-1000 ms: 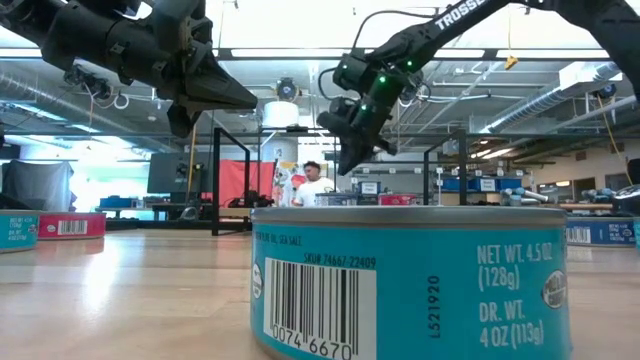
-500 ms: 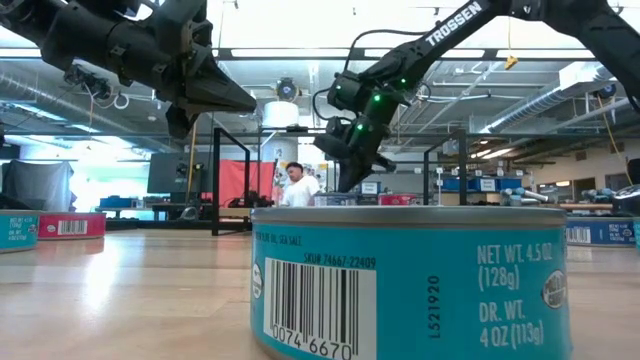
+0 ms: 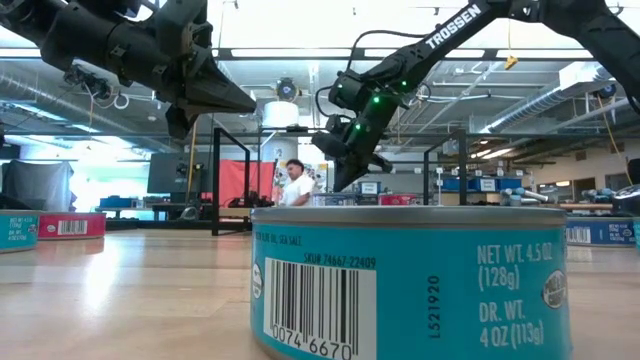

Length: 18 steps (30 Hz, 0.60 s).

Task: Stack canned seafood by type on shelf
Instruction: Put the center blue tuna can on the shelf aligned with the red tuna can, then move the middle right light blue tuna can to the center of the table

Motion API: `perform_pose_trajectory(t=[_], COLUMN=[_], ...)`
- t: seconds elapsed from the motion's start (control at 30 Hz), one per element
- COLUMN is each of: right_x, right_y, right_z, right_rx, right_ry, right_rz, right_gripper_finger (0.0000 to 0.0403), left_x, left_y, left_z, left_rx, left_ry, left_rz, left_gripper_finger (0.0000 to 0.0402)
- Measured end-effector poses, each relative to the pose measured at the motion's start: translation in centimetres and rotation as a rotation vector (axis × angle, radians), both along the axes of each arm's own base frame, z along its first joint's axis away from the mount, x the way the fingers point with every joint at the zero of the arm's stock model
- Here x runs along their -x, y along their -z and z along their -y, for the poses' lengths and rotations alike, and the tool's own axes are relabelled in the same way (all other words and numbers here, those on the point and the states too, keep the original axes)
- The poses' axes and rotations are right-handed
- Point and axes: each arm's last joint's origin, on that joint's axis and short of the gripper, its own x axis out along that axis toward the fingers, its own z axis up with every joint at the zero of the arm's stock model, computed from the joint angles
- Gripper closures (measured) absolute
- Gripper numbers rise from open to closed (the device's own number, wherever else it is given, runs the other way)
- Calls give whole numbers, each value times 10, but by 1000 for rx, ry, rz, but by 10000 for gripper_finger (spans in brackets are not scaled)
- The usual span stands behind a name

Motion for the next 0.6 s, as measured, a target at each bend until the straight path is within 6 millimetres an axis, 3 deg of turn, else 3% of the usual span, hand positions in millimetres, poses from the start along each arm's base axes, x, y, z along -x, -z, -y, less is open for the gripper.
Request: perform_pose_trajectory(t=[0.1, 0.23, 0.4, 0.6], right_x=[3, 11, 15, 15], right_y=[-5, -32, -53, -55], right_z=[-1, -13, -45, -94], right_rx=[5, 46, 95, 161], right_ry=[-10, -111, -272, -369], right_rz=[-8, -29, -102, 23], right_gripper_finger=[384, 392, 398, 400], left_x=[0, 0, 0, 0], left_y=[0, 0, 0, 0], left_z=[0, 0, 0, 0], left_rx=[0, 0, -5, -24], left_ry=[0, 0, 0, 7], left_rz=[0, 0, -2, -6], left_gripper_finger=[401, 401, 401, 401])
